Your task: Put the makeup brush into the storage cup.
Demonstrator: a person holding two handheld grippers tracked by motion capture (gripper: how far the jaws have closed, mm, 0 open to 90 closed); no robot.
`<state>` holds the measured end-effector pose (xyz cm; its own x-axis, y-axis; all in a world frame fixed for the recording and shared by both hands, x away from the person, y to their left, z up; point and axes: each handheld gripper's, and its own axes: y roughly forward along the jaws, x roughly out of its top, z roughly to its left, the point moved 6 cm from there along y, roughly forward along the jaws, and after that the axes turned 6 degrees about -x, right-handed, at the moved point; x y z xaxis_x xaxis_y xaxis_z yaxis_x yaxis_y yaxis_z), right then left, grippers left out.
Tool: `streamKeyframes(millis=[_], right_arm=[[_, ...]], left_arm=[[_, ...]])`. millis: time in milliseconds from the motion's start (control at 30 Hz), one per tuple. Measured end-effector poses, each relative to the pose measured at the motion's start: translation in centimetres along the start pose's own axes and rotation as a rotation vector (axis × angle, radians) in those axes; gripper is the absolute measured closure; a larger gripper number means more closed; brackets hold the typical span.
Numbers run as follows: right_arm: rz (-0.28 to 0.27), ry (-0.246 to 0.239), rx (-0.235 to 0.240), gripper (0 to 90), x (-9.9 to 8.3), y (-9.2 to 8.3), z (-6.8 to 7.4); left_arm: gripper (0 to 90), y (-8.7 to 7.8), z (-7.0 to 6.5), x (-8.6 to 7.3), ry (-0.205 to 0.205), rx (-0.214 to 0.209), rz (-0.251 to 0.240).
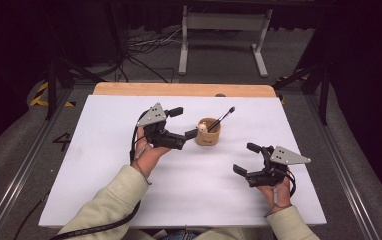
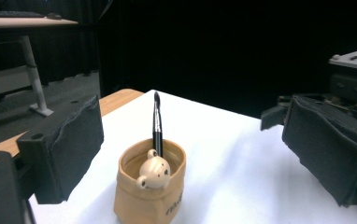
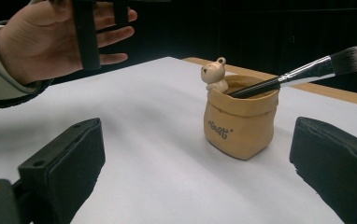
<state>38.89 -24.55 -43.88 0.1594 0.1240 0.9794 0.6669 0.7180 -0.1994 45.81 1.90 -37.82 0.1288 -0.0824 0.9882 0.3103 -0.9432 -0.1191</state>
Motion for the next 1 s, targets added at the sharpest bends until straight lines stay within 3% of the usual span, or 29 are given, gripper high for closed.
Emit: streamKeyframes(millis=[500,1000], right_arm=[[-0.001,-0.011,-0.006,3.7,0.3,-0.1,-0.6],[0.002,-0.014,-0.002,3.3,0.4,-0.1,-1.0]], left_arm=[[4.1,-5.2,-0.8,-1.0,0.015,0.034,-0.006],[3.0,-10.3,-0.3,-2.9,-0.023,0.09,-0.004]])
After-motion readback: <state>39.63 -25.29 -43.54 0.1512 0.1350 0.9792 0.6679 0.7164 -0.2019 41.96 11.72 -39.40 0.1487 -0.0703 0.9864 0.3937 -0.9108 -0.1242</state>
